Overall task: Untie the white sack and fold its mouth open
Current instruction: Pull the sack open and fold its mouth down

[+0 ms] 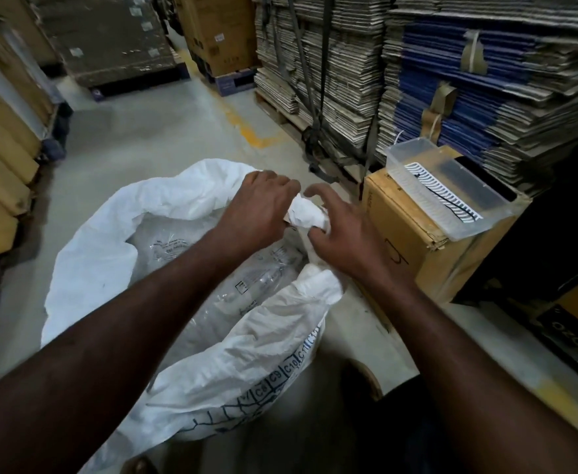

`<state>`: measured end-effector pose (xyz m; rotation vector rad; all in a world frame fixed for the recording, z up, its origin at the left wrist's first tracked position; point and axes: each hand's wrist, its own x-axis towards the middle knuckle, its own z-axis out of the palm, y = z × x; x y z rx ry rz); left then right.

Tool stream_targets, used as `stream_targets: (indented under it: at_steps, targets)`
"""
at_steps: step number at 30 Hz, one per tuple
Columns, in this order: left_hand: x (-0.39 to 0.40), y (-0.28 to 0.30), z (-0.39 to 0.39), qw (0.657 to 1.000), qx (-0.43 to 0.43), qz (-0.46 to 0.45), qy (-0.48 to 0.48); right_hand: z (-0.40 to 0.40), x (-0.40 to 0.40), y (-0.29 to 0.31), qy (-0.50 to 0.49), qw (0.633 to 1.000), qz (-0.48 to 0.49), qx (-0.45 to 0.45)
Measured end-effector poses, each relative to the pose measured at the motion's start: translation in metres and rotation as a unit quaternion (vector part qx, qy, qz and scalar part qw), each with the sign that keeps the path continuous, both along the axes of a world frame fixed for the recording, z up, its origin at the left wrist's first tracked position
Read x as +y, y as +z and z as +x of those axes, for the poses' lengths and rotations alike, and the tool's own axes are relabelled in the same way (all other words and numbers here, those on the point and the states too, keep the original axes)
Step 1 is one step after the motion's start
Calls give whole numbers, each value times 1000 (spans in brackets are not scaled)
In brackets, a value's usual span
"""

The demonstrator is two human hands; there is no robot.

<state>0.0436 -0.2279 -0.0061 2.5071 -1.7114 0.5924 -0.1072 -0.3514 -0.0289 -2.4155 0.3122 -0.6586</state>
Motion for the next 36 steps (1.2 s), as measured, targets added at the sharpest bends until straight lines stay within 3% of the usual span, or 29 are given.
stream_targets:
  at_steps: [5,10,12,15,18,20,24,29,33,36]
  targets:
    - [16,-11,12,995,28,92,-20,-5,-6,4,14,983,181,31]
    - [19,12,17,995,41,88,-21,-4,-17,6,7,954,276,115]
    - [17,20,14,993,85,80,-35,-6,-17,7,-6,958,254,135]
    - [16,30,11,978,193,78,-29,-11,-7,14,-26,979,112,167]
    - [16,41,17,972,226,55,-43,-4,18,38,-8,992,-64,112]
    - [14,50,21,973,222,25,-61,10,38,57,-8,991,-114,67]
    - [24,66,30,973,218,-45,-65,37,55,58,-83,995,-4,60]
    - [70,32,48,992,40,-51,106,59,50,50,-102,991,47,70]
    - [93,0,66,962,135,-65,229,72,34,45,-32,989,92,111]
    - [89,-7,81,948,191,-102,231,75,30,45,-21,987,113,110]
